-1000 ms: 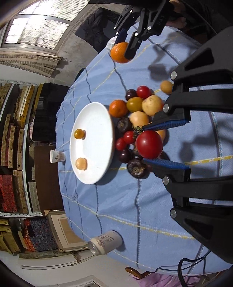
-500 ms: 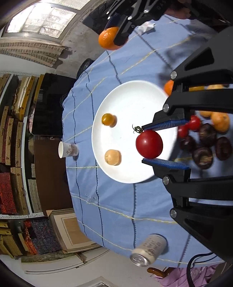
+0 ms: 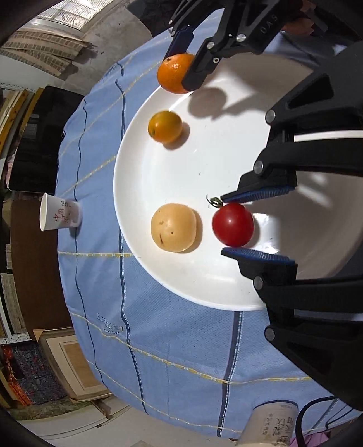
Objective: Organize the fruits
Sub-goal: 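Carry the red tomato and mandarin onto the white plate and release both, then grasp another red tomato with the left tool while the right tool grasps the brown kiwi-like fruit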
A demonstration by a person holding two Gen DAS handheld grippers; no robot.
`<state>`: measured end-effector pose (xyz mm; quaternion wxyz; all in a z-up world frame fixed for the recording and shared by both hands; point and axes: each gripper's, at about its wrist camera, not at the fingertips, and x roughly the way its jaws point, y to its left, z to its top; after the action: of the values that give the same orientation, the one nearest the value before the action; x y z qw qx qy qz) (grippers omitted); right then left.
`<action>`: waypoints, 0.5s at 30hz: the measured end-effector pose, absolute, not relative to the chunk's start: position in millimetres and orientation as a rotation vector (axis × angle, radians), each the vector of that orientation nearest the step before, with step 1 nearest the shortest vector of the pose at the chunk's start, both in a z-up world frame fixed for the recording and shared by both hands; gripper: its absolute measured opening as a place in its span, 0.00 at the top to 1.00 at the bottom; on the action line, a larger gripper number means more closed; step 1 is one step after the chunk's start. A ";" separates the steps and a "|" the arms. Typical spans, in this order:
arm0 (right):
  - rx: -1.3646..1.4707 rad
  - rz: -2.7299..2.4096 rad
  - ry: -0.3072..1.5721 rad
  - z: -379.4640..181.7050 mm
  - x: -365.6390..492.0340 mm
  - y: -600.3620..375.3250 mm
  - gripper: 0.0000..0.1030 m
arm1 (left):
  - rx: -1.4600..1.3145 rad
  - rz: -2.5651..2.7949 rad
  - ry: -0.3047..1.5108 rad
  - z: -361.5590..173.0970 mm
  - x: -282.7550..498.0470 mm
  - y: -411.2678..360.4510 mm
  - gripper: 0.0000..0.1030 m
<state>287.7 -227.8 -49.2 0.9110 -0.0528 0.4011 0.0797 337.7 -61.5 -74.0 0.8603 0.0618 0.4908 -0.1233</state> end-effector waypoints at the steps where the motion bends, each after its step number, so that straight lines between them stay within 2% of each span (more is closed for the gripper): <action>1: -0.119 0.166 0.828 -50.6 289.4 -225.8 0.50 | 0.128 -0.249 1.024 -72.9 339.0 -59.6 0.42; 2: -0.136 0.157 0.810 -49.3 289.3 -223.6 0.44 | 0.118 -0.244 1.012 -70.3 339.0 -56.7 0.31; 3: -0.150 0.143 0.788 -46.2 286.8 -222.4 0.39 | 0.109 -0.239 0.996 -66.5 337.6 -53.2 0.27; 4: -0.160 0.139 0.762 -41.0 283.0 -221.2 0.38 | 0.105 -0.234 0.988 -63.1 336.3 -50.3 0.25; 9: -0.150 0.147 0.722 -17.6 253.1 -226.0 0.38 | 0.051 -0.238 0.957 -42.3 306.8 -31.3 0.25; 12: -0.140 0.171 0.715 -7.6 212.2 -228.6 0.38 | 0.067 -0.279 0.909 -27.0 260.9 -25.1 0.24; 15: -0.129 0.205 0.733 -8.1 161.6 -226.2 0.38 | 0.099 -0.309 0.862 -17.1 210.3 -21.4 0.16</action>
<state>161.6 -226.2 -8.1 0.9264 -0.0629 0.3575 0.0999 210.3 -21.4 -17.1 0.8958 0.0476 0.4159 -0.1491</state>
